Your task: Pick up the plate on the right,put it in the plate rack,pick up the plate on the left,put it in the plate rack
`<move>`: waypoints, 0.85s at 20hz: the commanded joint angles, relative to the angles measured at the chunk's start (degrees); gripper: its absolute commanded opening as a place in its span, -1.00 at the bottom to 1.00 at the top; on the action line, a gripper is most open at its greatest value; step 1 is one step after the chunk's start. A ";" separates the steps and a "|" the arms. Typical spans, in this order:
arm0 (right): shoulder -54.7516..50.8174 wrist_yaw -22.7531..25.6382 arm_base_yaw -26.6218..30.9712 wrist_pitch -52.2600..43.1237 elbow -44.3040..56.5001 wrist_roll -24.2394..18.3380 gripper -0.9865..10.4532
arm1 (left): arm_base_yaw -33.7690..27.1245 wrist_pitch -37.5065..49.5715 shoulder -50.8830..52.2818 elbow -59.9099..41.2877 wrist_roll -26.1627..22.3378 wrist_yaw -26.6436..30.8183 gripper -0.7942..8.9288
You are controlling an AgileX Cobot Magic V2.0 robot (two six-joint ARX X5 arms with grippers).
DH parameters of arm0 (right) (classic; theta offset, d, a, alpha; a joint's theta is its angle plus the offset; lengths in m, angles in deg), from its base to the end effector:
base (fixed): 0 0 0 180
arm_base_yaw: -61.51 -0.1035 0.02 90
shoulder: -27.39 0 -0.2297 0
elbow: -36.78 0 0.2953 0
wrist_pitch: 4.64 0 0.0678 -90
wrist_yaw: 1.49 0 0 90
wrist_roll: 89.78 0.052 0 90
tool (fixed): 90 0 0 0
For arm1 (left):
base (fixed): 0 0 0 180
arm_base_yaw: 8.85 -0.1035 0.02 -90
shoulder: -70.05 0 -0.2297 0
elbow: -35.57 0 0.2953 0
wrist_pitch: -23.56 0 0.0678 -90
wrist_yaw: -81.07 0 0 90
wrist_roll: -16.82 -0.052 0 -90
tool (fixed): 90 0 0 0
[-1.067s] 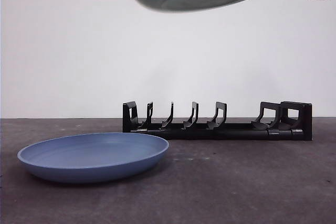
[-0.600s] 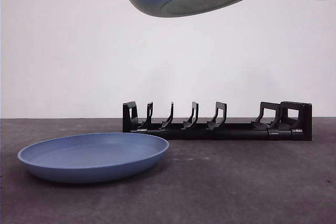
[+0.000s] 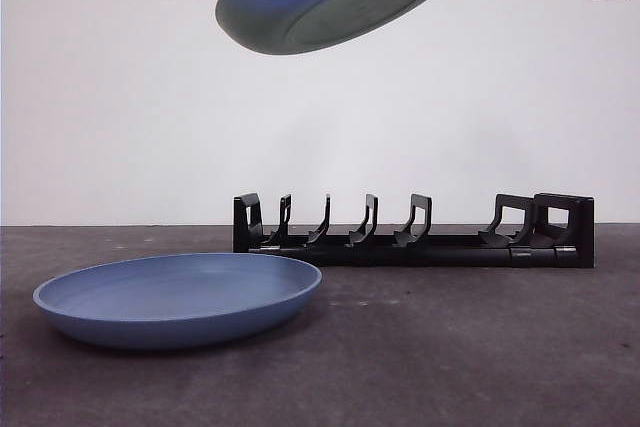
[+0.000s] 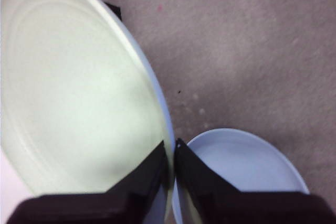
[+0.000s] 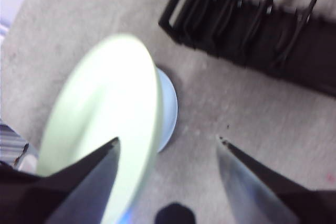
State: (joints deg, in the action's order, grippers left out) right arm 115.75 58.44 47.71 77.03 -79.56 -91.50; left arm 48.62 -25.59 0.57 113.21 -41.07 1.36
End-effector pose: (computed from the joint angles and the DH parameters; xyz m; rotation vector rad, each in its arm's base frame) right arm 0.3249 0.1066 0.3808 0.1093 0.9382 0.7217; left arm 0.1808 -0.2661 0.2825 1.3283 0.1653 -1.0620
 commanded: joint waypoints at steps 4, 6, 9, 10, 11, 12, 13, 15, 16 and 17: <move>-0.17 5.25 0.00 1.25 -9.51 0.20 -0.26 | -4.55 5.84 0.04 -0.02 8.90 -6.08 -0.85; -0.98 9.18 -0.02 2.23 -12.13 0.15 -0.27 | -9.84 11.85 -0.09 -0.02 17.75 -14.34 -0.85; -2.86 10.60 -0.02 2.91 -12.44 -0.15 -0.27 | -19.30 24.37 -1.70 -0.02 32.63 -27.39 -0.85; -3.23 10.60 -0.02 3.48 -12.44 -0.50 -0.27 | -21.84 28.26 -2.69 -0.02 36.63 -30.67 -0.85; -3.56 10.60 -0.02 4.15 -12.41 -0.98 -0.28 | -24.02 31.80 -3.93 -0.02 40.33 -33.35 -0.85; -3.74 10.58 -0.09 4.70 -12.41 -1.31 -0.28 | -25.88 34.95 -5.31 -0.02 43.89 -35.58 -0.85; -3.87 10.56 -0.13 5.29 -12.41 -1.33 -0.28 | -27.28 37.86 -6.97 -0.02 46.97 -37.40 -0.85; -3.87 9.97 -0.48 6.82 -12.39 -1.57 -0.28 | -28.85 43.15 -10.54 -0.02 52.02 -39.19 -0.85; -3.87 9.97 -1.20 7.67 -12.15 -1.79 -0.28 | -29.11 45.35 -12.41 -0.02 53.62 -39.19 -0.85; -3.87 10.01 -1.79 8.76 -11.85 -2.08 -0.28 | -29.31 47.23 -14.10 -0.02 54.84 -39.15 -0.85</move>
State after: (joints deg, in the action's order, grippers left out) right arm 112.05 68.69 46.12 84.55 -91.80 -92.81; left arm 19.40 20.48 -13.28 113.21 10.78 -37.22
